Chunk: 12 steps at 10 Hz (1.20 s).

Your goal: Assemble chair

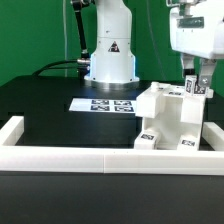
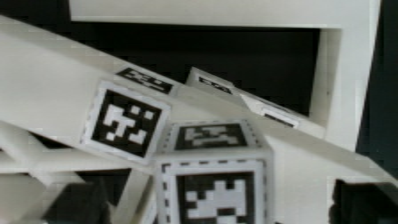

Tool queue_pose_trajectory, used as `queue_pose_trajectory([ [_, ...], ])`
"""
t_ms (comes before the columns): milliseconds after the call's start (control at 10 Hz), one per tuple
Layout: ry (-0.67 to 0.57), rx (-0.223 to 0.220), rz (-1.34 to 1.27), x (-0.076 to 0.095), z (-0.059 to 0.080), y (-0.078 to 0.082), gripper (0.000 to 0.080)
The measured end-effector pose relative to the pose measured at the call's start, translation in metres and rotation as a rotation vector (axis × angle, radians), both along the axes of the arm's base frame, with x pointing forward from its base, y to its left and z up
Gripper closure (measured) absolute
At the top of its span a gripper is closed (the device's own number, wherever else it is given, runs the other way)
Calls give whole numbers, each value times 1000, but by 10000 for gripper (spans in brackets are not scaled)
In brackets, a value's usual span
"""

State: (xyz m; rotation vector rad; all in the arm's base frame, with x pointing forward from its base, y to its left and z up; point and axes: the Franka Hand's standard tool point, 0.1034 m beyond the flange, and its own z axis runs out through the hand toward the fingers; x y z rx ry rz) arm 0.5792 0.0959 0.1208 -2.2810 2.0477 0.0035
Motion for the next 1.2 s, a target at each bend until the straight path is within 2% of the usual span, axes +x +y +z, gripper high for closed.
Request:
queue_pose_trajectory([
  [400,-17,-17,331,-1,-1,-1,150],
  [800,-45,-66,807,0,1,0,150],
  [1200,-59,-109,1098,2,1,-1,150],
])
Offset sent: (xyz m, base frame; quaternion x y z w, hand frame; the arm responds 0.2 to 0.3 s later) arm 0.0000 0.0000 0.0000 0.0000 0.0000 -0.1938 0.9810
